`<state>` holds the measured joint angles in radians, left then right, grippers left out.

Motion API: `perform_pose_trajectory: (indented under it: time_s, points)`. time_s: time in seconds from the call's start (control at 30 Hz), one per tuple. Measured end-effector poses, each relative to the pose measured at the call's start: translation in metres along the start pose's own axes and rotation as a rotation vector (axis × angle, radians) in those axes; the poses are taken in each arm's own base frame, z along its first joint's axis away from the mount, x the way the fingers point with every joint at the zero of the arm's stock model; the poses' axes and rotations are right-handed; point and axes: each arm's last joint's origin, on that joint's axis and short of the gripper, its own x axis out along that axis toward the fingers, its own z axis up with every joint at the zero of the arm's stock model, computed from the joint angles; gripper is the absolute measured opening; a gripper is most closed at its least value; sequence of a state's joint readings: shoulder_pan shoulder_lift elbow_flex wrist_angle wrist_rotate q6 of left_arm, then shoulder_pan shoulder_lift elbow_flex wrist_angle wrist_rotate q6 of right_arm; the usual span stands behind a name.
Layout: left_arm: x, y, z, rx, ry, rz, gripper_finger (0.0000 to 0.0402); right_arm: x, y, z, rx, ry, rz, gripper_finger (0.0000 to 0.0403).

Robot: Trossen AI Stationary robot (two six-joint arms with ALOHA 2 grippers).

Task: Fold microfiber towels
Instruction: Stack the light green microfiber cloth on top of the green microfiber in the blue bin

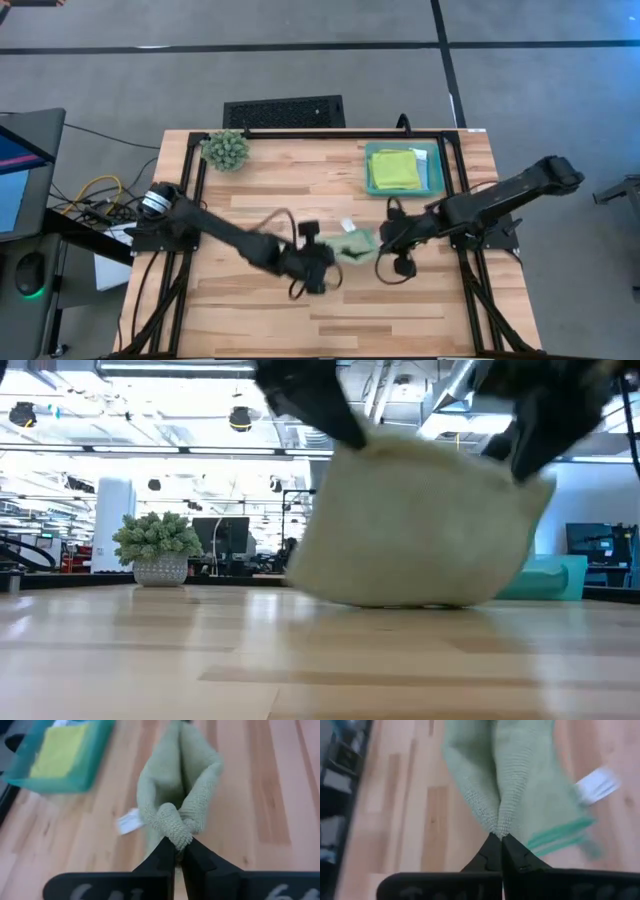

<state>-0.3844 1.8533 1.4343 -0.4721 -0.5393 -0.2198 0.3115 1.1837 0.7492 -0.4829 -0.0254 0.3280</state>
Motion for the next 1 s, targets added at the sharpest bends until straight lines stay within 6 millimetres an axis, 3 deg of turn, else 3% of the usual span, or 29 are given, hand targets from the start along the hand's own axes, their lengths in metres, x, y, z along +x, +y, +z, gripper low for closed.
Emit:
perform_pose_trajectory:
  time_s: [0.27, 0.43, 0.53, 0.73, 0.83, 1.0]
  points:
    - [0.0, 0.074, 0.061, -0.052, -0.126, -0.063, 0.0001, -0.1, 0.004, 0.018, 0.056, -0.062, -0.155, 0.0003]
    - [-0.004, 0.132, 0.091, -0.038, -0.23, 0.038, 0.0, -0.153, -0.007, 0.017, 0.01, -0.068, -0.503, 0.0003]
    - [0.011, 0.162, 0.101, -0.027, -0.299, 0.071, 0.0, -0.175, -0.019, 0.016, -0.026, -0.067, -0.717, 0.0003]
    - [0.059, 0.212, 0.107, 0.086, -0.398, 0.171, 0.0, -0.187, -0.056, 0.013, -0.172, 0.079, -1.077, 0.0003]
    - [0.087, 0.24, 0.105, 0.152, -0.425, 0.266, 0.0, -0.178, -0.083, 0.016, -0.22, 0.133, -1.138, 0.0003]
    - [0.136, 0.282, 0.091, 0.196, -0.391, 0.323, 0.0, -0.16, -0.137, -0.001, -0.227, 0.216, -1.223, 0.0003]
